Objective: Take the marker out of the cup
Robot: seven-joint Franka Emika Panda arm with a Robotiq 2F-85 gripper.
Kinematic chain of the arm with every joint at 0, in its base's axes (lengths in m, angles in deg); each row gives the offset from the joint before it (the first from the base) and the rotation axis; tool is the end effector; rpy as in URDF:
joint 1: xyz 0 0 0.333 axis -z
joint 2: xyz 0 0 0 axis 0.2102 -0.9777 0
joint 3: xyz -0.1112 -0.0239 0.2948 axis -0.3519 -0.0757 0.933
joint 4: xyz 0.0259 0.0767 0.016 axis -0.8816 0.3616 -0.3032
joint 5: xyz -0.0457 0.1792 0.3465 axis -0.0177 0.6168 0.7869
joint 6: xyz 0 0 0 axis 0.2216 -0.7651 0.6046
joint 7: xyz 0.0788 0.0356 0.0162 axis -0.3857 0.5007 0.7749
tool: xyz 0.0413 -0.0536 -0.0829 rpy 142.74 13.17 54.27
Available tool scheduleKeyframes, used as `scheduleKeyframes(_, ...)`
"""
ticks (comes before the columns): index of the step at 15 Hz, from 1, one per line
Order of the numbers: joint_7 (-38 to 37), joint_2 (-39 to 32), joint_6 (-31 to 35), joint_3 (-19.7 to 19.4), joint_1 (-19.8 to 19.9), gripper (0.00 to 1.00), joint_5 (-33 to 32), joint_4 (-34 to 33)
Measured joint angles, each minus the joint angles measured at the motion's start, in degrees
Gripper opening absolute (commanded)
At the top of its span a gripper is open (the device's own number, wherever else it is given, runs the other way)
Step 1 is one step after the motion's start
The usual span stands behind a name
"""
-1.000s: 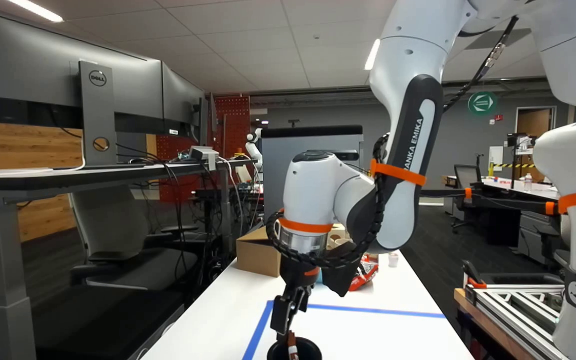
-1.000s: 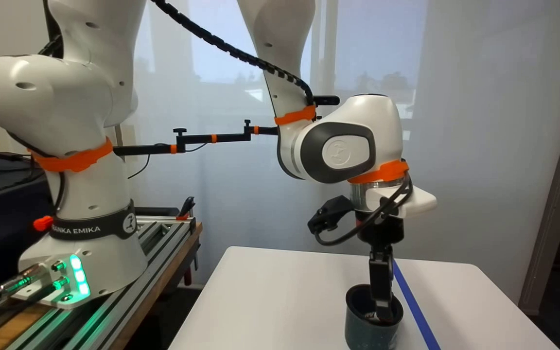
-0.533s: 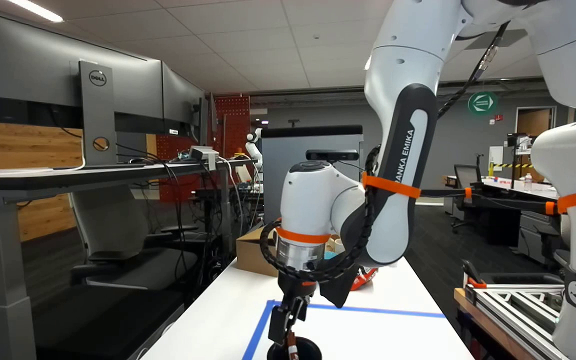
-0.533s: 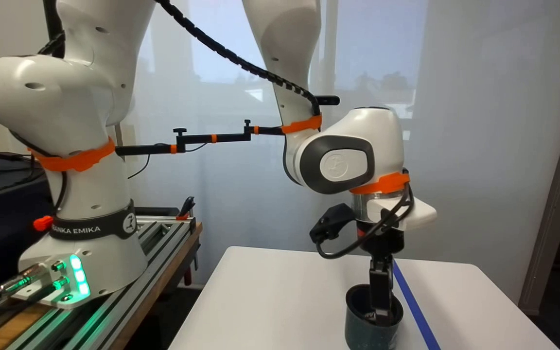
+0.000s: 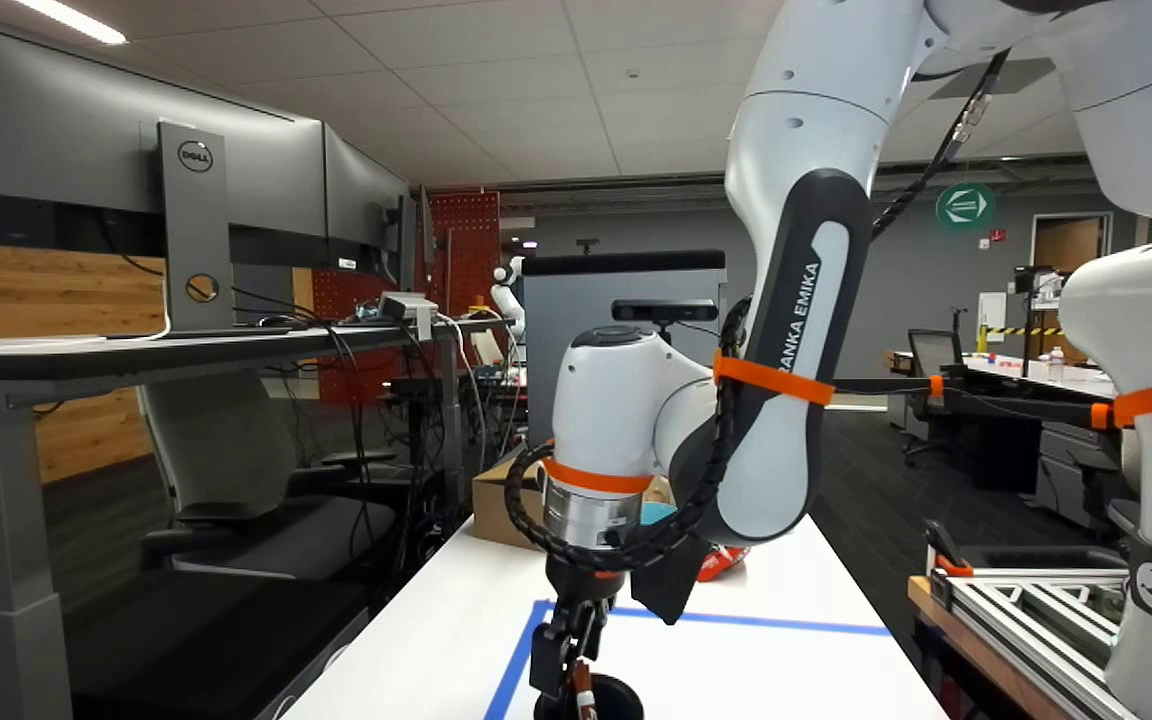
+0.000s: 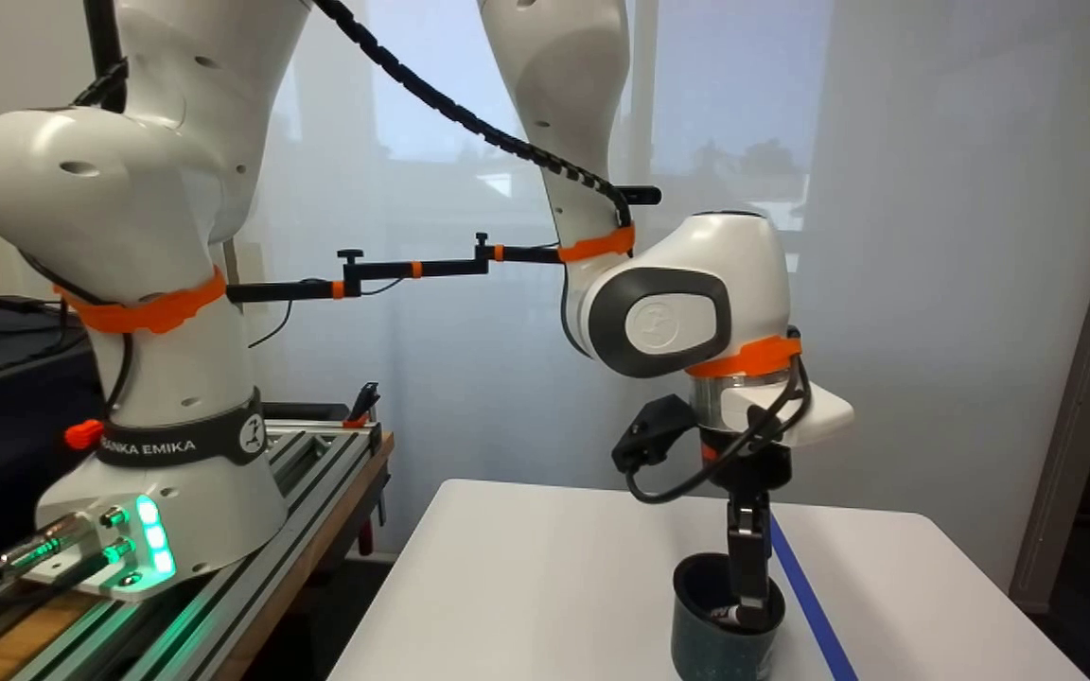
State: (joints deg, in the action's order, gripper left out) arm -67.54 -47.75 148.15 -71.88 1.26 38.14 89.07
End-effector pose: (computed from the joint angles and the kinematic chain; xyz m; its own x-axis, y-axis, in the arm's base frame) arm 0.5173 -0.0264 0.1526 0.9206 -0.3344 0.2014 -0.3562 -0.9307 0.0827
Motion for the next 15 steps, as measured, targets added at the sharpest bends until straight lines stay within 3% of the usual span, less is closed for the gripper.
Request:
scheduleKeyframes(1,0.3,-0.1,0.1,-0.2,-0.1,0.69,0.4,-0.1)
scheduleKeyframes(3,0.8,-0.2,0.2,-0.5,-0.2,0.67,0.9,-0.1)
scheduleKeyframes(4,1.1,-0.2,0.2,-0.6,-0.2,0.55,1.0,-0.2)
scheduleKeyframes(5,1.3,-0.3,0.2,-0.7,-0.2,0.55,1.2,-0.2)
scheduleKeyframes(6,1.5,-0.3,0.2,-0.8,-0.2,0.46,1.4,-0.2)
scheduleKeyframes(7,1.6,-0.3,0.3,-0.9,-0.2,0.42,1.4,-0.2)
scheduleKeyframes(11,1.7,-0.6,0.3,-1.0,-0.3,0.49,1.5,-0.2)
scheduleKeyframes(13,1.7,-0.7,0.3,-1.1,-0.4,0.46,1.5,-0.2)
scheduleKeyframes(14,1.7,-0.7,0.3,-1.1,-0.5,0.23,1.5,-0.2)
scheduleKeyframes(15,1.7,-0.8,0.3,-1.2,-0.6,0.21,1.6,-0.2)
